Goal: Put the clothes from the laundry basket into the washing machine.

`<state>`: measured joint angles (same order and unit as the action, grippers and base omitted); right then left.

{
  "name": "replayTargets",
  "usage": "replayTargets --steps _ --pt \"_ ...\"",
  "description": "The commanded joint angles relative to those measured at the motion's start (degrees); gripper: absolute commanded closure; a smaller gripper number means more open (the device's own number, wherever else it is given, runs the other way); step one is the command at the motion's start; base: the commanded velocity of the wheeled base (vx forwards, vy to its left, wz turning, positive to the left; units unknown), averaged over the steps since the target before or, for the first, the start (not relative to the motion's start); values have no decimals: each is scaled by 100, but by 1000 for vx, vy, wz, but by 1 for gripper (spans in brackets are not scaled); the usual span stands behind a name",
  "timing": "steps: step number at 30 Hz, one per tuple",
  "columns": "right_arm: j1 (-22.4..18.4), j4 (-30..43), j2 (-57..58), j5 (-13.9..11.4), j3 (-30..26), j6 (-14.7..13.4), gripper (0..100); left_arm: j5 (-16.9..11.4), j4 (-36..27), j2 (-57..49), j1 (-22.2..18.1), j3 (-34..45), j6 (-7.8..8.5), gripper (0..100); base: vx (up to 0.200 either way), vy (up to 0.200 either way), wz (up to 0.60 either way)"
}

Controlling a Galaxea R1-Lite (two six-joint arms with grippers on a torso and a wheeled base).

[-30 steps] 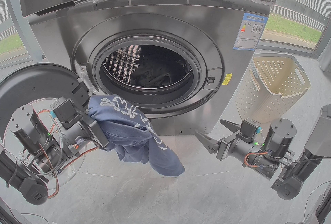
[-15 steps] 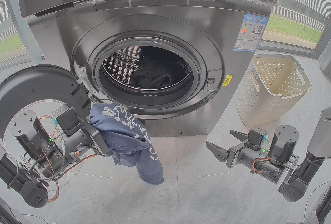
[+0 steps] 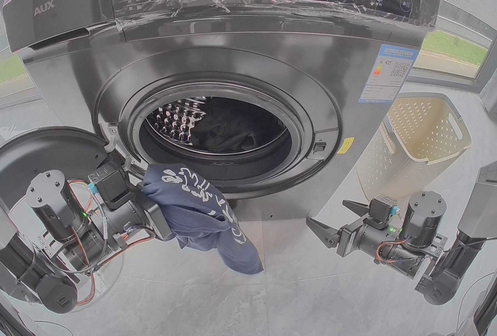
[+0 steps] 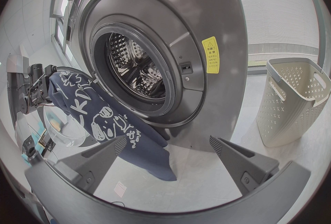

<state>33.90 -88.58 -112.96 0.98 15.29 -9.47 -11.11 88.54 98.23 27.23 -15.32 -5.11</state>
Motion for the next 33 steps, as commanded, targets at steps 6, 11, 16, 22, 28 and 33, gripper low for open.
replayTargets --steps 6,11,16,22,28,33 --pt "38 -2 -25 -1 1 -2 0 12 -3 100 54 38 10 100 0 67 0" --pt "38 -2 -60 -1 1 -2 0 21 -3 108 159 56 80 100 0 0 0" --pt "38 -2 -60 -1 1 -11 0 12 -3 108 265 117 159 100 0 0 0" --pt "55 -2 -60 -1 9 -11 0 12 -3 100 282 161 159 100 0 0 0" --pt "99 -2 -60 -1 9 -11 0 12 -3 108 274 144 159 100 0 0 0" --pt "99 -2 -68 -1 18 -20 0 12 -3 108 274 161 168 100 0 0 0"
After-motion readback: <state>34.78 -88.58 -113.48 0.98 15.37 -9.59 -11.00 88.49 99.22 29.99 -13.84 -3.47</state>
